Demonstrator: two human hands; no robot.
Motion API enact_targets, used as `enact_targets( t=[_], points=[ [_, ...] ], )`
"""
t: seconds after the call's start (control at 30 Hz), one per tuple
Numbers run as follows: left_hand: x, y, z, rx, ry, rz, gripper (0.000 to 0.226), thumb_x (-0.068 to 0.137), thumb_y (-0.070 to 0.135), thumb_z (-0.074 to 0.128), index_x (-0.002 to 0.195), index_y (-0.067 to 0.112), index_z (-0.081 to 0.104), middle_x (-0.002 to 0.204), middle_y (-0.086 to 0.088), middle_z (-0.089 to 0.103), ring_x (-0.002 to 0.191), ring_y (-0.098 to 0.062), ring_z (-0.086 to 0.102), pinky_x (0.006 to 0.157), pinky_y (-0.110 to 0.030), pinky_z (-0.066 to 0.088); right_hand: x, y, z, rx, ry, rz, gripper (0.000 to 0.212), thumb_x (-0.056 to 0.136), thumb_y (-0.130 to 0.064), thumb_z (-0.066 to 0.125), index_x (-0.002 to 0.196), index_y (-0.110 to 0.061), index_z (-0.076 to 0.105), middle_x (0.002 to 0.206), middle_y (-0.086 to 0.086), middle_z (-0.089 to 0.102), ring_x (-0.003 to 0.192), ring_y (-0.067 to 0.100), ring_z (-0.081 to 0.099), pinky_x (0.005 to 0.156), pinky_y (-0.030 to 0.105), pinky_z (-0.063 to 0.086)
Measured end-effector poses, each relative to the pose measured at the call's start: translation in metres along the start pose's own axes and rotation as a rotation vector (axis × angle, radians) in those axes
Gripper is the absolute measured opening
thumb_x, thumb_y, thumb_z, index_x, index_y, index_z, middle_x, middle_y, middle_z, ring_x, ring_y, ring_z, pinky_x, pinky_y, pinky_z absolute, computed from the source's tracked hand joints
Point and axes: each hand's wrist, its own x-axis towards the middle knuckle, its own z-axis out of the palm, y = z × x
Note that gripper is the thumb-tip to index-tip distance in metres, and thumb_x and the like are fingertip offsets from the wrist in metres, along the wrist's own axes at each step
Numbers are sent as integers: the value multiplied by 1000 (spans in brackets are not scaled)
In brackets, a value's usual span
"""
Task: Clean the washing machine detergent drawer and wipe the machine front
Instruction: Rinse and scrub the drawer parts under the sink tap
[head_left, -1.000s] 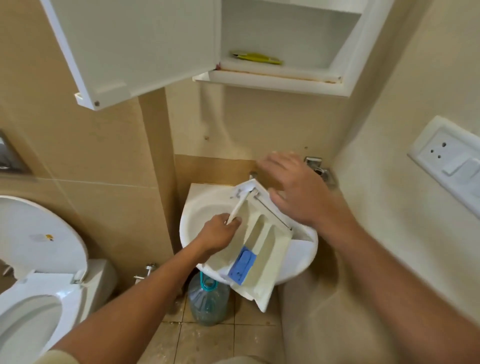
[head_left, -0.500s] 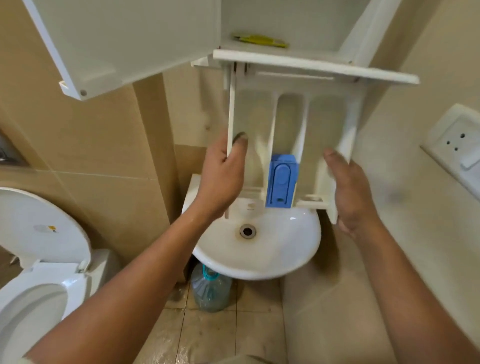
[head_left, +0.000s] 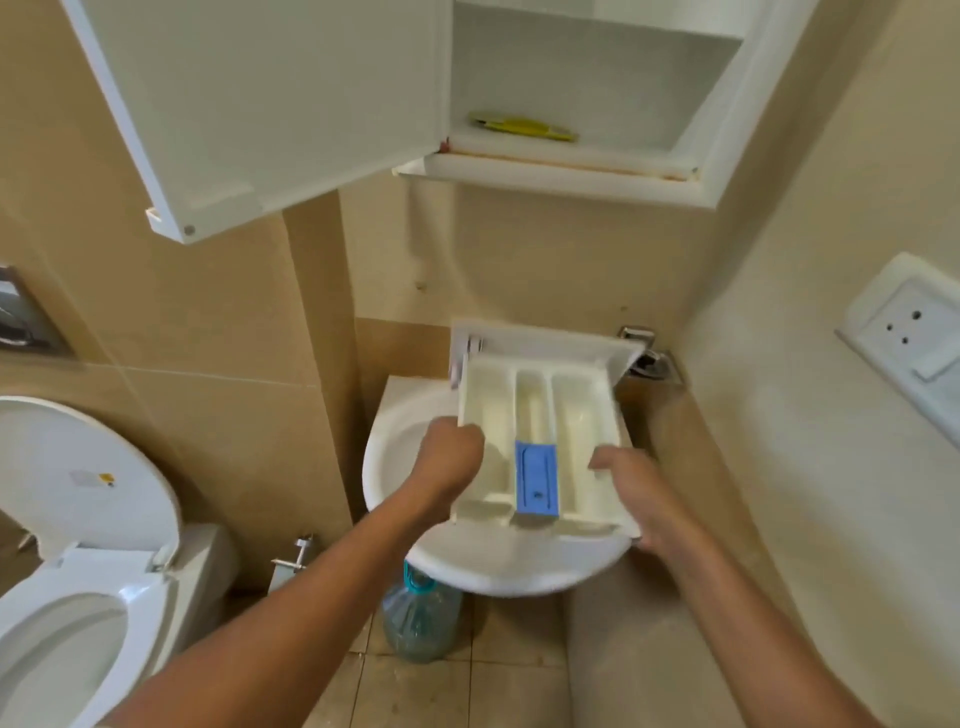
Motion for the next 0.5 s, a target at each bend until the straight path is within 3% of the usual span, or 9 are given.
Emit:
enact_targets(
  t=[0.07, 0.13, 0.2, 0.27, 0.33, 0.37, 0.4, 0.5],
  points=[
    [-14, 41, -1, -96, 85, 363, 23, 98, 15, 41, 98, 9, 63, 76, 3, 64, 69, -13, 63, 56, -29, 51, -12, -45, -19, -58, 152, -388, 24, 76, -26, 59, 92, -14, 71, 76, 2, 69, 73, 22, 65, 71, 41, 56],
    [-27, 58, -4, -123, 188, 743, 22, 98, 17, 42, 79, 16, 53, 59, 11, 48, 51, -3, 45, 48, -18, 37, -34, -65, -22, -32, 285, -727, 16, 71, -30, 56, 79, -21, 67, 62, -13, 61, 56, 0, 55, 56, 20, 49],
    [-28, 47, -5, -117, 199, 910, 20, 102, 18, 44, 84, 19, 53, 62, 5, 50, 54, -3, 46, 49, -19, 38, -39, -47, -11, 38, 350, -855, 18, 77, -20, 53, 85, -15, 69, 64, -16, 61, 57, -8, 55, 54, 9, 44],
    [-14, 5, 3, -20, 189, 729, 14, 104, 16, 45, 101, 19, 58, 75, 10, 60, 65, -5, 56, 59, -23, 47, -27, -3, 3, 52, 381, -612, 19, 85, -10, 53, 96, -6, 68, 68, -16, 64, 66, -3, 61, 59, 8, 45],
    [-8, -38, 11, 74, 78, 116, 23, 104, 11, 43, 121, 11, 59, 96, 0, 67, 77, -9, 58, 69, -28, 53, -14, 43, 12, 32, 157, -28, 25, 88, 1, 47, 103, -4, 66, 75, -3, 71, 76, 22, 66, 64, 23, 52],
    [-5, -57, 16, 90, 1, -181, 29, 103, 8, 41, 128, 4, 56, 97, -7, 63, 79, -15, 57, 69, -29, 52, -10, 65, 14, -13, 23, 242, 31, 86, 4, 45, 109, 0, 65, 84, 9, 72, 82, 32, 67, 67, 30, 55],
    [-4, -71, 21, 134, -65, -345, 32, 102, 5, 39, 129, -2, 54, 91, -9, 58, 79, -19, 55, 66, -28, 50, -10, 80, 14, -77, -61, 388, 33, 83, 4, 44, 111, 2, 62, 90, 16, 70, 84, 35, 67, 67, 34, 55],
    [4, -70, 22, 239, -55, -336, 20, 102, 6, 40, 112, -2, 55, 80, -5, 50, 73, -17, 52, 58, -24, 41, 0, 77, 7, -163, -37, 356, 27, 83, -1, 47, 106, 1, 62, 93, 18, 67, 82, 33, 64, 63, 32, 52]
  ],
)
